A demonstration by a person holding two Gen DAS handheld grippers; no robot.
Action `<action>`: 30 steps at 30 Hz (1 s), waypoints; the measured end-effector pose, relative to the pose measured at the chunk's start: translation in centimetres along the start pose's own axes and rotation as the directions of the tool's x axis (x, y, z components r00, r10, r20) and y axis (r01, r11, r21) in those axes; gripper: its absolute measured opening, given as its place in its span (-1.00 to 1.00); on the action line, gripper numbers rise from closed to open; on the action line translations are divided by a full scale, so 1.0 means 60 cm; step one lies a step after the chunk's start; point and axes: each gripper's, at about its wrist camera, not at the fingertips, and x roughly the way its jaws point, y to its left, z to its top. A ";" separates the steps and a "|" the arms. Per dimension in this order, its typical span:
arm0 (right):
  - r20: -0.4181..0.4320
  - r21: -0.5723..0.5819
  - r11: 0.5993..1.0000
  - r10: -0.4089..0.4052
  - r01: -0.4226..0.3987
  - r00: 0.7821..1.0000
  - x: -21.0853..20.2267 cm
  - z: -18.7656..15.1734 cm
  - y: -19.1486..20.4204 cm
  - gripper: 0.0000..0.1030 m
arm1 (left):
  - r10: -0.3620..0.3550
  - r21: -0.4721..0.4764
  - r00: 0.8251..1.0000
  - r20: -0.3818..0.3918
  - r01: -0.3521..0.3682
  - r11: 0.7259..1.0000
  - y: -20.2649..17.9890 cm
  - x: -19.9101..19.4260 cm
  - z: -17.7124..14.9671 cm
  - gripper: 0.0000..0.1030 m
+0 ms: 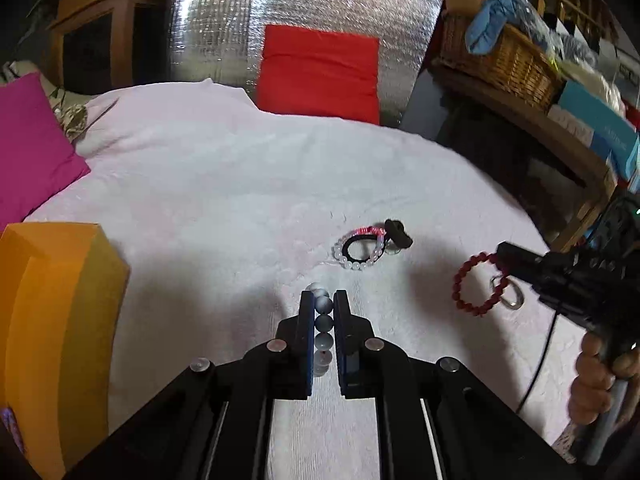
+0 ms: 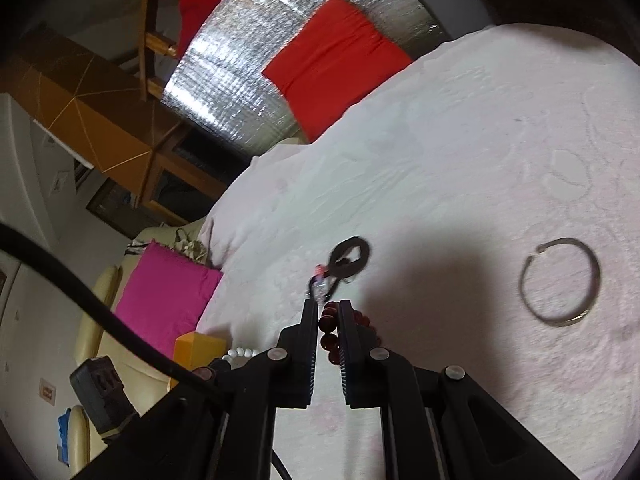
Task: Organize jewelry
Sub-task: 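Carry the red and white bead bracelets over the orange box with both tools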
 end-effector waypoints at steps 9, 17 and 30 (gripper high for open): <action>-0.037 -0.090 0.994 0.053 -0.056 0.998 0.028 -0.034 0.073 -0.79 | -0.016 -0.052 0.998 0.065 0.019 0.998 0.028 -0.061 -0.005 -0.82; -0.058 -0.136 0.986 0.090 -0.097 0.994 0.044 -0.060 0.122 -0.79 | 0.007 -0.097 0.993 0.118 0.004 0.995 0.063 -0.107 -0.007 -0.82; -0.135 -0.219 0.947 0.211 -0.236 0.968 0.116 -0.107 0.292 -0.79 | 0.205 -0.276 0.946 0.251 -0.133 0.952 0.193 -0.235 -0.037 -0.82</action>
